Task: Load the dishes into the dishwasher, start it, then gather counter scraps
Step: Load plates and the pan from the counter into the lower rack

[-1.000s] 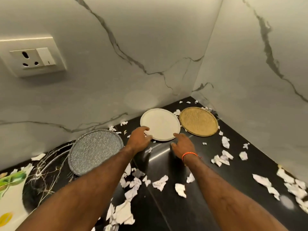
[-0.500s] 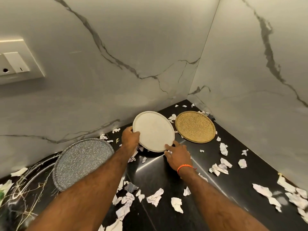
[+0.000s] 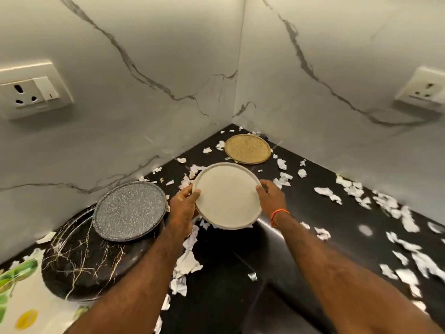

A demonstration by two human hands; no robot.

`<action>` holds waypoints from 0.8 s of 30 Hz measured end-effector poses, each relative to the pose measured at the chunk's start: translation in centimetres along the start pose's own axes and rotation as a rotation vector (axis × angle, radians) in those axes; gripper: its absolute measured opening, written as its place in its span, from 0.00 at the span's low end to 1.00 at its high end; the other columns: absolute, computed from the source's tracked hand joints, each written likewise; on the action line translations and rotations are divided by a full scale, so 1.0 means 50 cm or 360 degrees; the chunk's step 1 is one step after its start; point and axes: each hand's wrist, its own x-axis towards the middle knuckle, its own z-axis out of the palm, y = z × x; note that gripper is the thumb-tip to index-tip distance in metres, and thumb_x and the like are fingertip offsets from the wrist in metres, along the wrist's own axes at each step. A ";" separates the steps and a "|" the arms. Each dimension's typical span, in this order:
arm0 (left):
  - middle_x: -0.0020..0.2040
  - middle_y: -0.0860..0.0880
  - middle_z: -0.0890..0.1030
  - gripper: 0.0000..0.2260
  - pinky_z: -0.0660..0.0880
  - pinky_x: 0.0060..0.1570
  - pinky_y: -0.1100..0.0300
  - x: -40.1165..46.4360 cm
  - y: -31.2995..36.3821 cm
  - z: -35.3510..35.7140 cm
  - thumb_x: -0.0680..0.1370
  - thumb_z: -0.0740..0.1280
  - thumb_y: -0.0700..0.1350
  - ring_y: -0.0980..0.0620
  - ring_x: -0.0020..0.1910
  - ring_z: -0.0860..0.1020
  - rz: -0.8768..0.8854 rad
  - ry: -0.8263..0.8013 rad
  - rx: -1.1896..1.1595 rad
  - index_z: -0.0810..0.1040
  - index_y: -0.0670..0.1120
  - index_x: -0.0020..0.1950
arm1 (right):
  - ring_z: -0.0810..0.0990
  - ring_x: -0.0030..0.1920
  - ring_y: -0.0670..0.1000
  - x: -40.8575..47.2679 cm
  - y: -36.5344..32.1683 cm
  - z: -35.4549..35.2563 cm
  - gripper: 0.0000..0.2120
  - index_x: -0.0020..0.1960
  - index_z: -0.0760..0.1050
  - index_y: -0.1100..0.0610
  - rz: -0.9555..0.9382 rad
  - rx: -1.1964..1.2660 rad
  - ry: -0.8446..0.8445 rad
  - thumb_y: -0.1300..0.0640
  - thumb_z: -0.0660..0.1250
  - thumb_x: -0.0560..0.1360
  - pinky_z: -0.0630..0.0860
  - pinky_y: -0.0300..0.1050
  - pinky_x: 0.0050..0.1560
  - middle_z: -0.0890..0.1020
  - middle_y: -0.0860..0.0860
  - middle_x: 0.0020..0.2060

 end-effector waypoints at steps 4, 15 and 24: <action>0.53 0.49 0.85 0.13 0.83 0.41 0.48 -0.092 -0.060 0.000 0.80 0.69 0.41 0.47 0.49 0.82 -0.0081 -0.0132 0.0007 0.82 0.50 0.64 | 0.81 0.51 0.53 -0.126 0.057 -0.071 0.11 0.59 0.79 0.51 0.0083 -0.0013 0.0146 0.51 0.65 0.79 0.78 0.50 0.54 0.82 0.49 0.49; 0.48 0.44 0.85 0.07 0.79 0.46 0.45 -0.335 -0.210 0.140 0.81 0.68 0.45 0.44 0.46 0.81 -0.0064 -0.0715 0.0474 0.83 0.44 0.54 | 0.83 0.40 0.52 -0.455 0.265 -0.329 0.10 0.44 0.78 0.49 0.0395 0.0053 0.0636 0.42 0.68 0.75 0.83 0.59 0.43 0.83 0.47 0.38; 0.48 0.46 0.85 0.07 0.84 0.42 0.45 -0.552 -0.336 0.269 0.80 0.71 0.46 0.47 0.45 0.84 -0.0042 -0.1199 0.0849 0.81 0.45 0.55 | 0.83 0.38 0.53 -0.746 0.447 -0.519 0.05 0.41 0.80 0.50 0.0603 0.0065 0.0940 0.50 0.74 0.71 0.83 0.59 0.42 0.84 0.47 0.36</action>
